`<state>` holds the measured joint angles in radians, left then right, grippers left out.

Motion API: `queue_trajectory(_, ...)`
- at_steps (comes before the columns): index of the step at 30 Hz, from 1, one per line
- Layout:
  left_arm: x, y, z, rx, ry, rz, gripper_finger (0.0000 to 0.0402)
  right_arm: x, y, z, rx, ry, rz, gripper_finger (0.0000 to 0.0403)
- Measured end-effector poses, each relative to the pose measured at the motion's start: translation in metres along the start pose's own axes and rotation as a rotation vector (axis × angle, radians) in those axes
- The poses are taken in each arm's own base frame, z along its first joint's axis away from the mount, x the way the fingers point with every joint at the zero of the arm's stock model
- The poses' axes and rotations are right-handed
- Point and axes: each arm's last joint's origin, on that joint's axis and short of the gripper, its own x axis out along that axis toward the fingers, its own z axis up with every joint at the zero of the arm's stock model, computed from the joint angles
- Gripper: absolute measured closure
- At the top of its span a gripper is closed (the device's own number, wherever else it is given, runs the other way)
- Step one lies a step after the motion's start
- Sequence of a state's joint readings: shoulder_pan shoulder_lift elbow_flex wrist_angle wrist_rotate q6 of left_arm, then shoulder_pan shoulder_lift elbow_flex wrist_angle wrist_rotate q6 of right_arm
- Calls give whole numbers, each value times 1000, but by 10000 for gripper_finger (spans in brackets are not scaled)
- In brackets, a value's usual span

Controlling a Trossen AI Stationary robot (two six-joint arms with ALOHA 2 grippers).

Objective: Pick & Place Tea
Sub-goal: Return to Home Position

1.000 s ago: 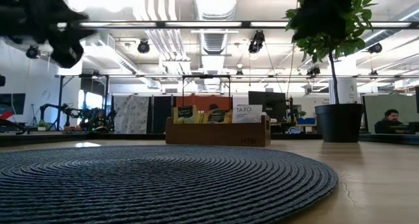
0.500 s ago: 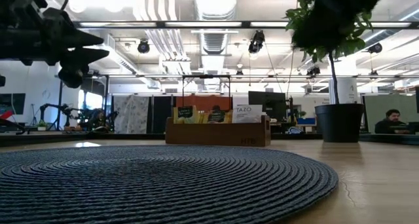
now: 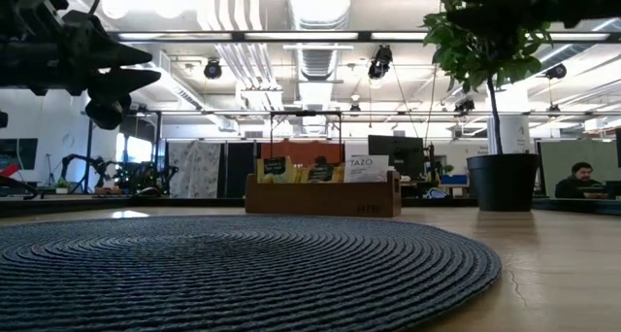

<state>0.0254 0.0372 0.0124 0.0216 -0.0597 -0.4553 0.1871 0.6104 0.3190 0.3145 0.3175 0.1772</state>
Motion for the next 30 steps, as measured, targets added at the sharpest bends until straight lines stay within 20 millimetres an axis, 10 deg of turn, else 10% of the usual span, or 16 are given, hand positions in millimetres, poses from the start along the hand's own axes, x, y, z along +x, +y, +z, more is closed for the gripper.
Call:
queue_trajectory(20,-2,-4,1,-4,-25,-48,273,-26,-25,-94,-72,227,-38,234)
queue_trajectory(30,-1,-3,0,-3,-10,-40,273,-31,-30,-109,-125,385,-67,234)
